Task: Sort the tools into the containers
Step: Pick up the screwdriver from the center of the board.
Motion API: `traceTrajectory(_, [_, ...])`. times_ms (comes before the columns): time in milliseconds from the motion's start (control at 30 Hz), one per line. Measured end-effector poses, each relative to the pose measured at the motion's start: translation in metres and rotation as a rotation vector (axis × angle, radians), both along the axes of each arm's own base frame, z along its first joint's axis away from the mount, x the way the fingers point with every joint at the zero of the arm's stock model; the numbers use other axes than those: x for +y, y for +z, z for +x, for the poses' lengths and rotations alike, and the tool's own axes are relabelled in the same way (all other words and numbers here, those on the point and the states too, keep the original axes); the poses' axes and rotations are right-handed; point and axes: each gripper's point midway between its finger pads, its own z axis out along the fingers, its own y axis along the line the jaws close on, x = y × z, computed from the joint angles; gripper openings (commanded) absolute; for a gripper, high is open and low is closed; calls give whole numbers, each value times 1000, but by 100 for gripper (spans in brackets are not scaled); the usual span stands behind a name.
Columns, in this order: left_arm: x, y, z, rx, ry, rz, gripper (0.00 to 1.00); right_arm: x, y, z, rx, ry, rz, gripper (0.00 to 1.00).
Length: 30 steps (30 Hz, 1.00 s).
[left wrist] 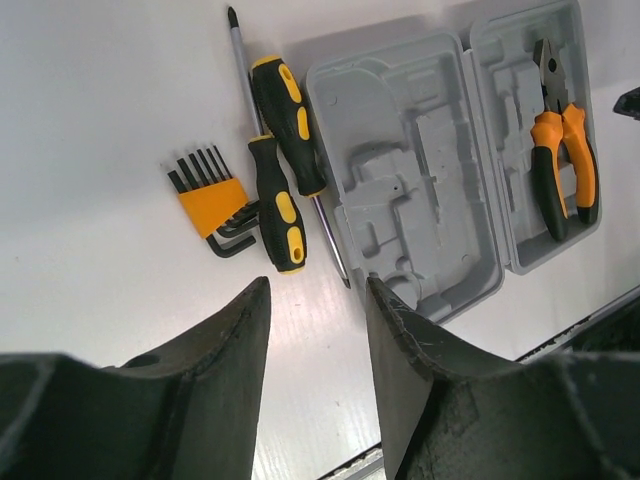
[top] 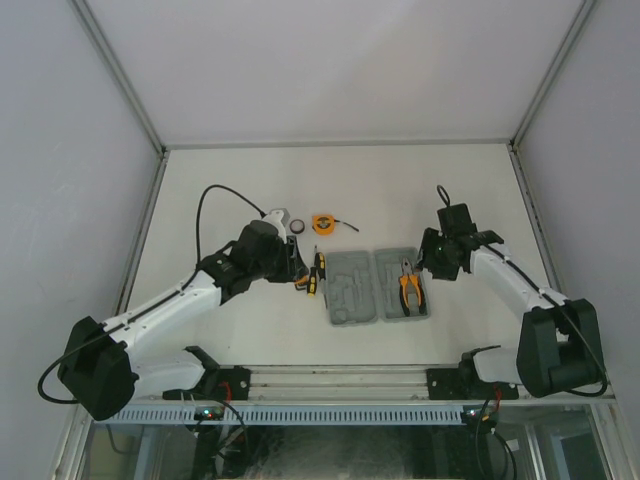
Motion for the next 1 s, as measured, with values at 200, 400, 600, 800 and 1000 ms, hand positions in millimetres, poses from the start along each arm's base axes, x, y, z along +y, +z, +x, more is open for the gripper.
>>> traceTrajectory(200, [1, 0, 0, -2, 3, 3, 49, 18, -14, 2, 28, 35, 85, 54])
traceTrajectory(400, [1, -1, 0, -1, 5, 6, 49, 35, -27, 1, 61, 97, 101, 53])
traceTrajectory(600, [3, -3, 1, -1, 12, 14, 48, 62, -30, 4, 78, 188, 88, 52])
traceTrajectory(800, [12, -13, -3, 18, 30, 52, 48, 95, -28, 8, 80, 283, 87, 52])
traceTrajectory(1000, [19, -14, -3, 10, 52, 81, 48, 103, -15, 21, 27, 310, 29, 52])
